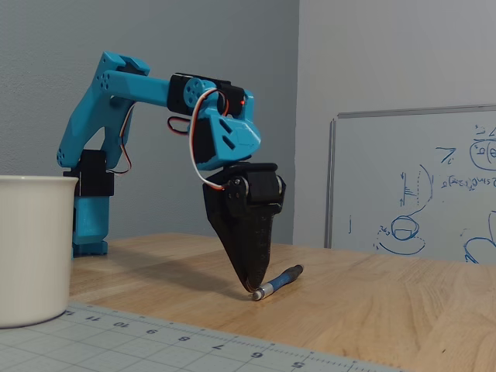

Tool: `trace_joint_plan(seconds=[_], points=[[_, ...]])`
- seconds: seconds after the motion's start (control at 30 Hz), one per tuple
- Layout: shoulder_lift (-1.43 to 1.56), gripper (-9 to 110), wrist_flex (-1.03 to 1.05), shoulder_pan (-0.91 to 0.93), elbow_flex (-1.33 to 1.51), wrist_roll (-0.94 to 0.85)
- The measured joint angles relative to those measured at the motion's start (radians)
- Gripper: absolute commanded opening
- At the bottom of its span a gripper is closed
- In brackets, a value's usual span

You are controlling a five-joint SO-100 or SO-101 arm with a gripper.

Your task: Touch the pen.

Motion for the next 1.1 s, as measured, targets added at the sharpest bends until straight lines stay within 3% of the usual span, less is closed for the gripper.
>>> trace_joint_plan(seconds=[0.17, 0.3, 0.47, 0.53, 0.77, 1.1], points=[[0.103, 1, 0.103, -0.124, 0.167, -0.052], [0.434, 1, 0.15, -0.419, 0.695, -0.074], [0.966, 1, 0.175, -0.46, 1.457, -0.081], [1.272, 1, 0.163, -0.468, 1.637, -0.092], [2.226, 1, 0.166, -0.46, 1.908, -0.094], [2.361, 1, 0.173, -0.46, 1.953, -0.094]])
